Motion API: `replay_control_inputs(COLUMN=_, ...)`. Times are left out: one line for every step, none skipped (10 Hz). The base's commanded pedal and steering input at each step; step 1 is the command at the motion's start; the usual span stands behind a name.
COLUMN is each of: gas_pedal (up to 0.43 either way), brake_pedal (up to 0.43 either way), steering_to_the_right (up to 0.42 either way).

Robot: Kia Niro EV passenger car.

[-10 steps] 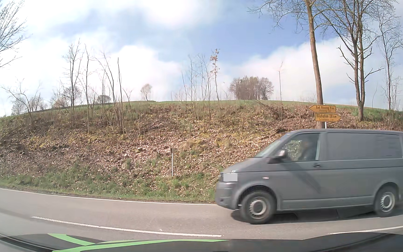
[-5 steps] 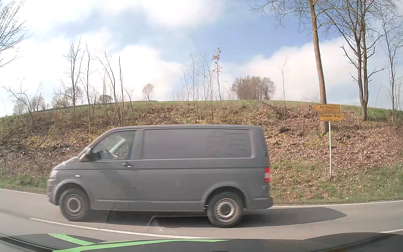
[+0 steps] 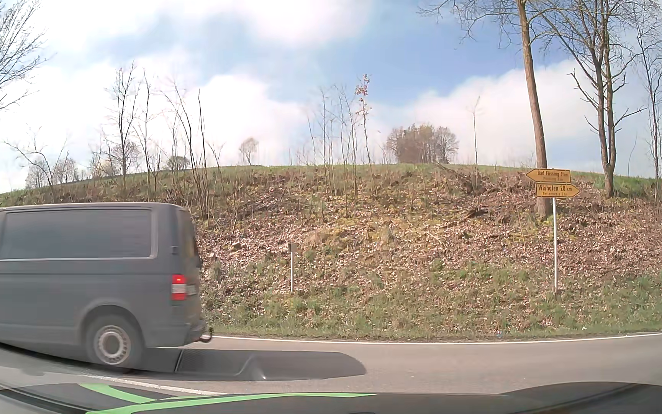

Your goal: Follow the waypoints while adhering to traffic rules and regulations

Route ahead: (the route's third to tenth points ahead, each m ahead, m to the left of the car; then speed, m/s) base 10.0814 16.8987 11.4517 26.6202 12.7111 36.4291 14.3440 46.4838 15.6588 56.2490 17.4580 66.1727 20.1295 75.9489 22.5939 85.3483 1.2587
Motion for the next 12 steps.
replay_control_inputs(gas_pedal=0.350, brake_pedal=0.000, steering_to_the_right=-0.221)
replay_control_inputs(gas_pedal=0.378, brake_pedal=0.000, steering_to_the_right=-0.275)
replay_control_inputs(gas_pedal=0.390, brake_pedal=0.000, steering_to_the_right=-0.327)
replay_control_inputs(gas_pedal=0.398, brake_pedal=0.000, steering_to_the_right=-0.387)
replay_control_inputs(gas_pedal=0.398, brake_pedal=0.000, steering_to_the_right=-0.444)
replay_control_inputs(gas_pedal=0.409, brake_pedal=0.000, steering_to_the_right=-0.504)
replay_control_inputs(gas_pedal=0.421, brake_pedal=0.000, steering_to_the_right=-0.554)
replay_control_inputs(gas_pedal=0.429, brake_pedal=0.000, steering_to_the_right=-0.577)
replay_control_inputs(gas_pedal=0.441, brake_pedal=0.000, steering_to_the_right=-0.583)
replay_control_inputs(gas_pedal=0.441, brake_pedal=0.000, steering_to_the_right=-0.584)
replay_control_inputs(gas_pedal=0.441, brake_pedal=0.000, steering_to_the_right=-0.584)
replay_control_inputs(gas_pedal=0.441, brake_pedal=0.000, steering_to_the_right=-0.584)
